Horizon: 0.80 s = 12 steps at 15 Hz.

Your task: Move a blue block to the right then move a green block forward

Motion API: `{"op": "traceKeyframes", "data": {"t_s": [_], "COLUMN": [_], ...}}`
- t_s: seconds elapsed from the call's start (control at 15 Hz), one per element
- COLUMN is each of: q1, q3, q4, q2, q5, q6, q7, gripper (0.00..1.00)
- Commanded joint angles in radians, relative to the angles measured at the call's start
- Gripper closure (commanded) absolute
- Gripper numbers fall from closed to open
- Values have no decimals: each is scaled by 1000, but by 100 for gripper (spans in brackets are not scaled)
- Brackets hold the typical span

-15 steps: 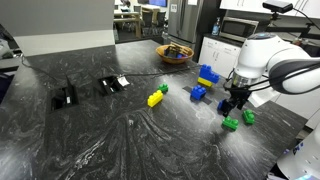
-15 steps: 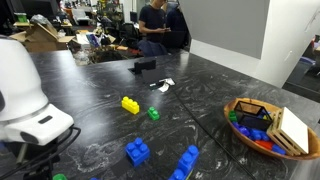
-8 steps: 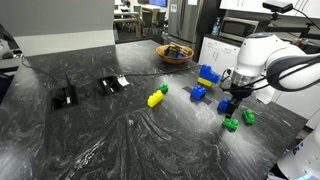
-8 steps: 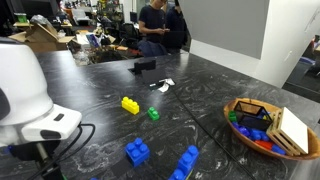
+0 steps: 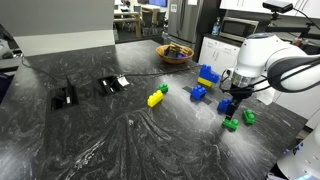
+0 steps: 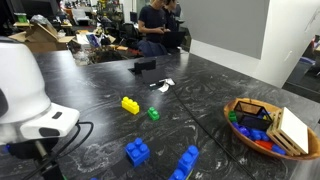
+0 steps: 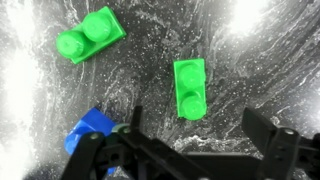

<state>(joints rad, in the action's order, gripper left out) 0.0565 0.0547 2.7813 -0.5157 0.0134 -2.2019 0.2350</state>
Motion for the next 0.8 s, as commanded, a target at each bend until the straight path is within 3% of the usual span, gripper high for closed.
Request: {"op": "traceKeyframes", "data": {"t_s": [0.0,0.73], "q1": [26,19], "q3": [-1,13], "q4": [-1,1], "q2": [-7,74], "q5": [-45,-57], "q6": [-8,-10], "q7": [-77,-93], "gripper": [0,0]}}
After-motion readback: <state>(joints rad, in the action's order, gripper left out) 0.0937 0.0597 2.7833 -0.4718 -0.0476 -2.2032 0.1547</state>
